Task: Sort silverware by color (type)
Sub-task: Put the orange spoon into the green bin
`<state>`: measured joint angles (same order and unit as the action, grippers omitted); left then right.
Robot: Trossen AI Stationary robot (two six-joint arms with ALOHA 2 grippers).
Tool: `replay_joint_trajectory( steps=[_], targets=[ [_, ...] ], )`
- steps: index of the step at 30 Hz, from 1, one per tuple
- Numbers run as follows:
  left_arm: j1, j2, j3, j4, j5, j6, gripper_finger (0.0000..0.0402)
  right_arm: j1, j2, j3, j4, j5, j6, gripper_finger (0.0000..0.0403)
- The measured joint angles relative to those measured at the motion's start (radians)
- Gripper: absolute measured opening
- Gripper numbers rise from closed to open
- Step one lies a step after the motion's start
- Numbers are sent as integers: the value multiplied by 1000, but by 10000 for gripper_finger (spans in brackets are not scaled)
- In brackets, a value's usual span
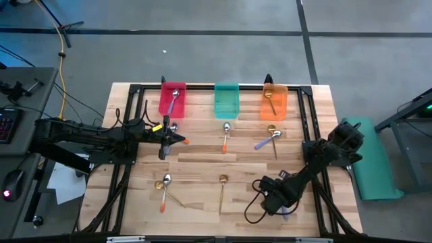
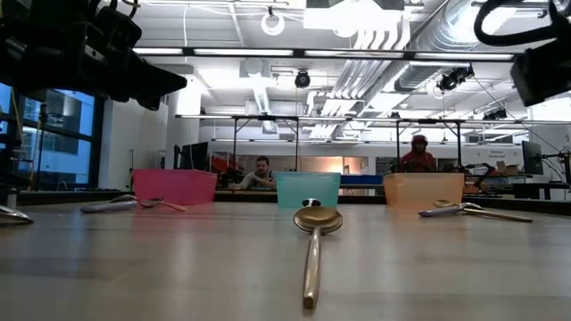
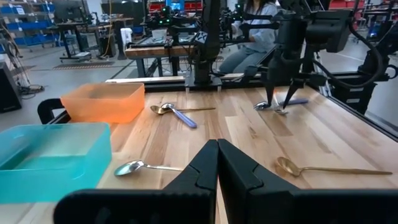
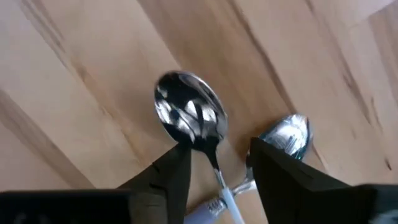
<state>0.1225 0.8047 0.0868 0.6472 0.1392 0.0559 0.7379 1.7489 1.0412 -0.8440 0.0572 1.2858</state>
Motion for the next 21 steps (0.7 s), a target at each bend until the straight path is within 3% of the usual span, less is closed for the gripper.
replay_joint_trajectory(
  steps=[6, 21],
  targets=[
    [0, 0, 0, -14, 0, 0, 1, 27, 13, 0, -1, -2, -57, 149],
    [0, 0, 0, -20, -3, 0, 1, 29, 55, 2, 13, -14, -207, 59]
  ],
)
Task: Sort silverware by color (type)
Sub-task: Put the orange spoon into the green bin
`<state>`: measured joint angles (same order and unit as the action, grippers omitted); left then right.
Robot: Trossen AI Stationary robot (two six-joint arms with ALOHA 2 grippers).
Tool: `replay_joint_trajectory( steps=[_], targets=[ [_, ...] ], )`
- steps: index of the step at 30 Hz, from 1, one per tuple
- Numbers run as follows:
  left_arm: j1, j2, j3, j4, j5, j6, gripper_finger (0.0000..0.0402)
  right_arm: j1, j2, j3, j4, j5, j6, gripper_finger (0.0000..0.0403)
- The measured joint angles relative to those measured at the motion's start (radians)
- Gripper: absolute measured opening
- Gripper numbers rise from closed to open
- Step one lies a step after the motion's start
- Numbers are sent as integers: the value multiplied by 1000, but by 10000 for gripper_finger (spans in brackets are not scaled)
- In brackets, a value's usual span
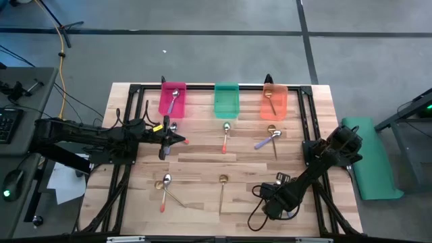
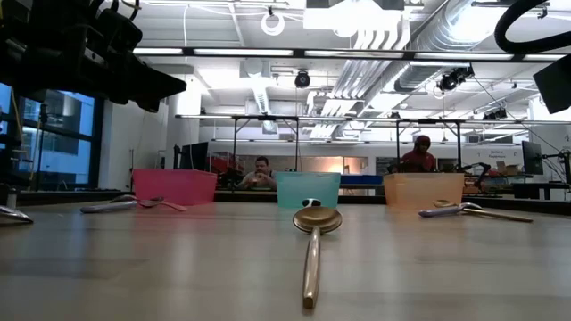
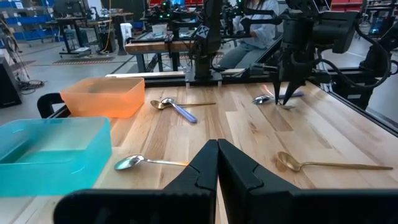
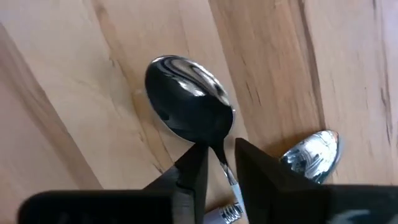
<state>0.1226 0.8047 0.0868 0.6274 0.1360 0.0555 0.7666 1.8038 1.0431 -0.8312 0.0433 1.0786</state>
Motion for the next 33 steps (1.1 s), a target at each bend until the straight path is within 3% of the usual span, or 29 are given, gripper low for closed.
replay_joint_trajectory(
  steps=[7, 20, 33],
  targets=[
    [0, 0, 0, -2, 0, 0, 1, 0, 1, -1, 3, 0, -33, 17],
    [0, 0, 0, -2, 0, 0, 1, -8, 8, 66, -81, 12, -52, 97],
    [0, 0, 0, -13, 0, 0, 1, 18, 8, 78, -116, 8, -66, 106]
  ],
)
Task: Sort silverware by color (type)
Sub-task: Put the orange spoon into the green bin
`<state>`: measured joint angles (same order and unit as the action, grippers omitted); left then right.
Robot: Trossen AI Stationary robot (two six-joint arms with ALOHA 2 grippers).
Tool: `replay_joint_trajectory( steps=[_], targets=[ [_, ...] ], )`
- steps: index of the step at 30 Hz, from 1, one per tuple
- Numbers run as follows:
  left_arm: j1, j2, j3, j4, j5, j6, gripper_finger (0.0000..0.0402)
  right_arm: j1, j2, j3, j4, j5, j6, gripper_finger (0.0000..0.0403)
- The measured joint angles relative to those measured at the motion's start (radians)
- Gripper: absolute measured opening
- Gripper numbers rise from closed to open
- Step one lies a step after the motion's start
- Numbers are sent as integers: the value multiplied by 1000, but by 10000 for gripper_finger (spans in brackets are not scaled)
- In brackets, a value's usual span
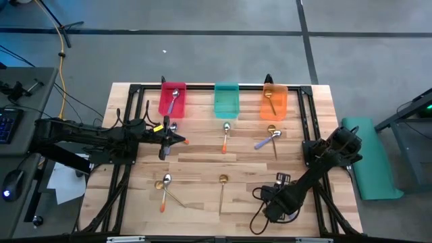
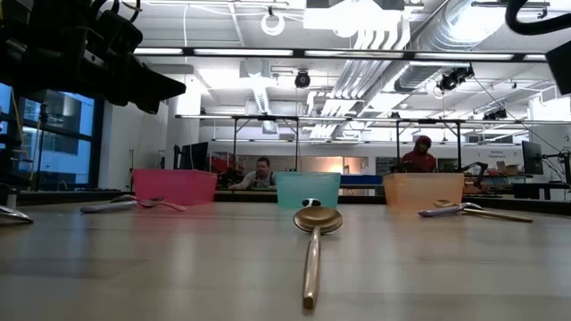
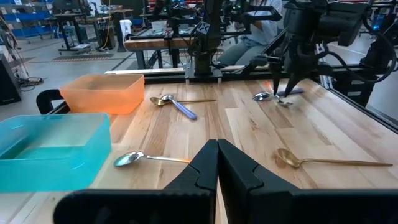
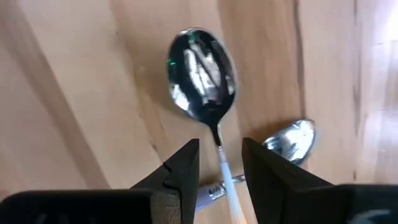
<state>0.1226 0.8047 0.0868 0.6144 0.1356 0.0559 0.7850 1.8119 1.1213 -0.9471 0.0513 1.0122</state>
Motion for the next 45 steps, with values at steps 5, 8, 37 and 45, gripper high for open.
replay_joint_trajectory(
  steps=[5, 8, 37, 45],
  targets=[
    [0, 0, 0, 0, 0, 0, 1, 3, 41, 1, 15, -2, -8, 105],
    [0, 0, 0, 0, 0, 0, 1, 3, 61, 6, 24, -4, -29, 105],
    [0, 0, 0, -14, 0, 8, 1, -27, 79, 148, -119, 69, -99, 1],
    [0, 0, 0, -19, 0, 18, 1, -140, 77, 207, -115, 133, -270, 0]
  ],
)
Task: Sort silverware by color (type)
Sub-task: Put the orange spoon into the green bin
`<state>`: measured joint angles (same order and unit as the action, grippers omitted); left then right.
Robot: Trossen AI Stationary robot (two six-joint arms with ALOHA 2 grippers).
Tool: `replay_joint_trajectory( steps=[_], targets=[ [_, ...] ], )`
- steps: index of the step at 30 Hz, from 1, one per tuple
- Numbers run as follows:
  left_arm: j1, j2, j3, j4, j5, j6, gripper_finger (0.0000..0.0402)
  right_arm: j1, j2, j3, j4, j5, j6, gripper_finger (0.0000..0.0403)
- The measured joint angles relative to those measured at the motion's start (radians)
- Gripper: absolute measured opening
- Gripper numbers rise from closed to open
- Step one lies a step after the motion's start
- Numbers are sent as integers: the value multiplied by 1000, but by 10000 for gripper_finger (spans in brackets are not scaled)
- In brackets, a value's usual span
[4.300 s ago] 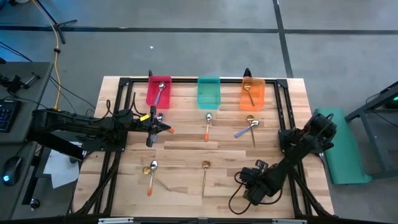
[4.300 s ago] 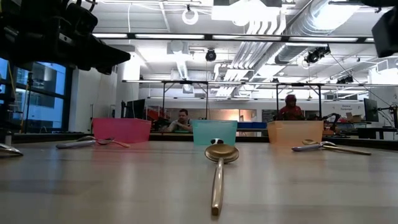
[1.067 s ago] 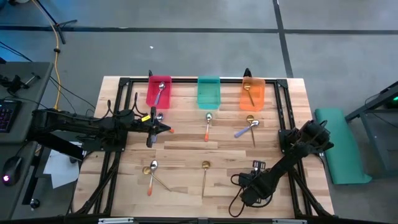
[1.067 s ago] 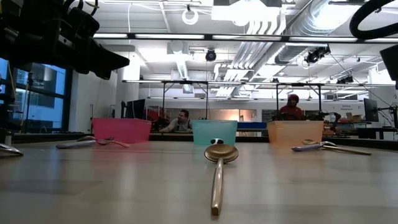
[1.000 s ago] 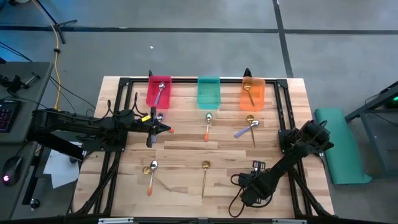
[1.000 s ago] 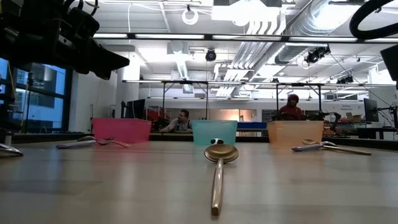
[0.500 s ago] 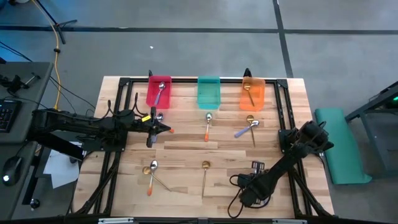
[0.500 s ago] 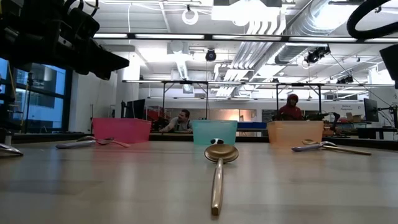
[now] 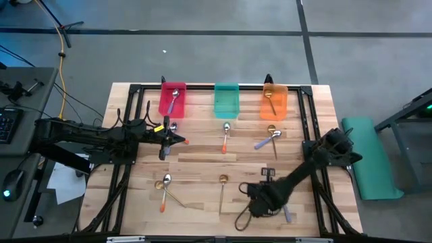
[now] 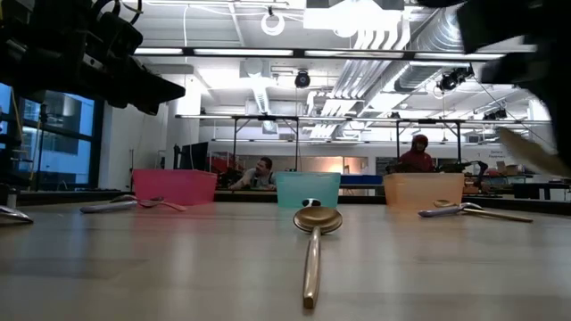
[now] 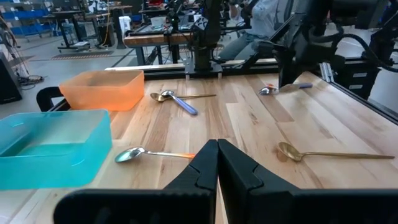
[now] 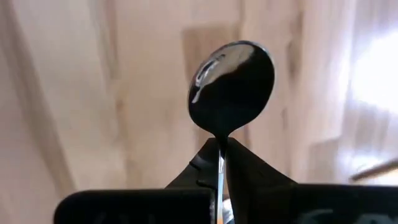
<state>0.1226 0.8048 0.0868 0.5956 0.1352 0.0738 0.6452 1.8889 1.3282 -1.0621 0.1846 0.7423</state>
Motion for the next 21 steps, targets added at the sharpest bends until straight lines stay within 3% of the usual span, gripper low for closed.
replay_joint_trajectory(
  steps=[9, 21],
  targets=[
    [0, 0, 0, 0, 0, 1, 1, -249, -1, 4, 159, 0, -288, 0],
    [0, 0, 0, 0, 0, 1, 1, -581, -2, 14, 327, -81, -410, 0]
  ],
)
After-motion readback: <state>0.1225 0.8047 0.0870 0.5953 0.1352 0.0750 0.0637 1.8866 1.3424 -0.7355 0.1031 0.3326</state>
